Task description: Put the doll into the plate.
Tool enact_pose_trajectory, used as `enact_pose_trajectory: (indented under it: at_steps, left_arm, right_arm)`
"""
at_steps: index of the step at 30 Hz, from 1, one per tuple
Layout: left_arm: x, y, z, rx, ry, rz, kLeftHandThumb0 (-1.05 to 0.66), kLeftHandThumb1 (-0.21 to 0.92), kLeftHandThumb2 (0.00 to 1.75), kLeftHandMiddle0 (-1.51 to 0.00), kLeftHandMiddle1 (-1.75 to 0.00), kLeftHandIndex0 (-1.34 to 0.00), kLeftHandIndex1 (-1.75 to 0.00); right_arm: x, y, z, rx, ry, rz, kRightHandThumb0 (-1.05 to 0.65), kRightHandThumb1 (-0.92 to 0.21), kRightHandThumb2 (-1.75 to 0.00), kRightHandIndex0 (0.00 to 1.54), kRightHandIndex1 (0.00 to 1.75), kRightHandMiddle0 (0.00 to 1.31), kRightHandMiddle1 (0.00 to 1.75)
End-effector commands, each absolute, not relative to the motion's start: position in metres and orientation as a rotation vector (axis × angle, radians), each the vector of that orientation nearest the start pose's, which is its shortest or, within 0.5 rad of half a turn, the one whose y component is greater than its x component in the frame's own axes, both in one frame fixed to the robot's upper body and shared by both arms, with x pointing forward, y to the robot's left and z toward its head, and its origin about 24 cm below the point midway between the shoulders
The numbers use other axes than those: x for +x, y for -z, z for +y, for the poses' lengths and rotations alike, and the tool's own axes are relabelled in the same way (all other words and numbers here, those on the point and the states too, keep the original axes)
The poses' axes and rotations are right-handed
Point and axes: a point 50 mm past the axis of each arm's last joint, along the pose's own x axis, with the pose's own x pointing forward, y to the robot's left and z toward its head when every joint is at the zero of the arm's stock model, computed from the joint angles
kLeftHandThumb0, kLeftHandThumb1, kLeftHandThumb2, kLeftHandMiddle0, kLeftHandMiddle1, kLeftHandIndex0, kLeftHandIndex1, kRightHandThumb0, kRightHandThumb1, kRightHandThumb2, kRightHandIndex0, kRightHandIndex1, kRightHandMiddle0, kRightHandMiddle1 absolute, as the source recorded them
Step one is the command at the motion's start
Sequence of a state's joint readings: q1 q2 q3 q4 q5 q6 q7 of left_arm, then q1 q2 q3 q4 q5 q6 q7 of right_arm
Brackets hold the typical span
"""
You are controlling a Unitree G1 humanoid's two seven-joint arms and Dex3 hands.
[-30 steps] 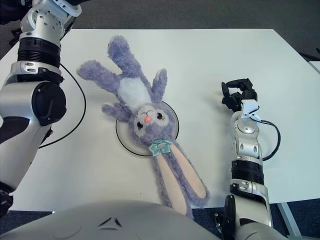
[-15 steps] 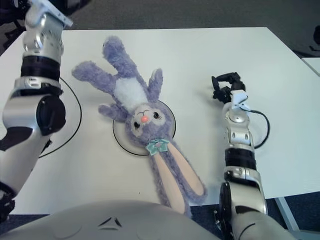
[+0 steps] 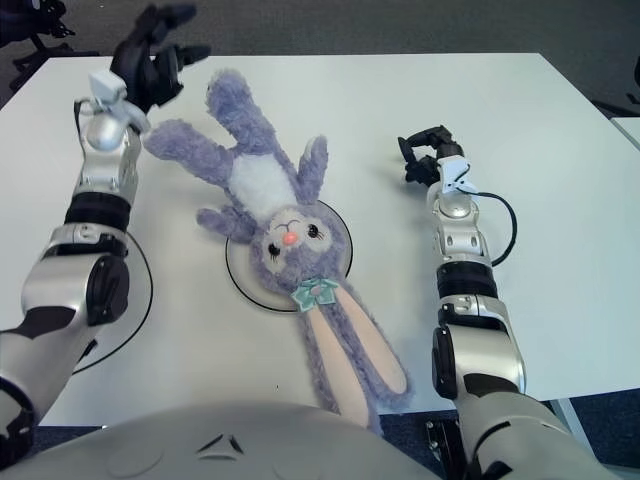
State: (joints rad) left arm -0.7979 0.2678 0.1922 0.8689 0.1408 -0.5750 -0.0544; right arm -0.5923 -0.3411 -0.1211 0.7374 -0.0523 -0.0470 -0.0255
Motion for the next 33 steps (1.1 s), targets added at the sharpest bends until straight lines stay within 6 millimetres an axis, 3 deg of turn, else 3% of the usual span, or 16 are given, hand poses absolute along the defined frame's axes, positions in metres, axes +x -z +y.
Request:
enact_pose_trajectory:
  at_steps: [1, 25, 33]
  left_arm:
    - [0.376, -0.163, 0.195, 0.324, -0.006, -0.533, -0.51, 0.92, 0.67, -0.63, -0.34, -0.29, -0.68]
    - [0.374, -0.158, 0.193, 0.331, -0.033, -0.524, -0.53, 0.92, 0.68, -0.65, -0.35, -0.32, -0.65]
    - [0.37, -0.135, 0.197, 0.314, -0.044, -0.453, -0.54, 0.92, 0.68, -0.65, -0.35, -0.34, -0.66]
  right_arm:
    - [0.345, -0.047, -0.242, -0.316, 0.142, 0.203, -0.36, -0.92, -0.36, 0.79, 1.75, 0.37, 1.57]
    - [0.345, -0.045, -0.248, -0.318, 0.123, 0.195, -0.36, -0.92, -0.35, 0.77, 1.75, 0.38, 1.56]
    - [0.345, -0.044, -0.248, -0.32, 0.122, 0.194, -0.36, -0.92, -0.34, 0.76, 1.74, 0.39, 1.56]
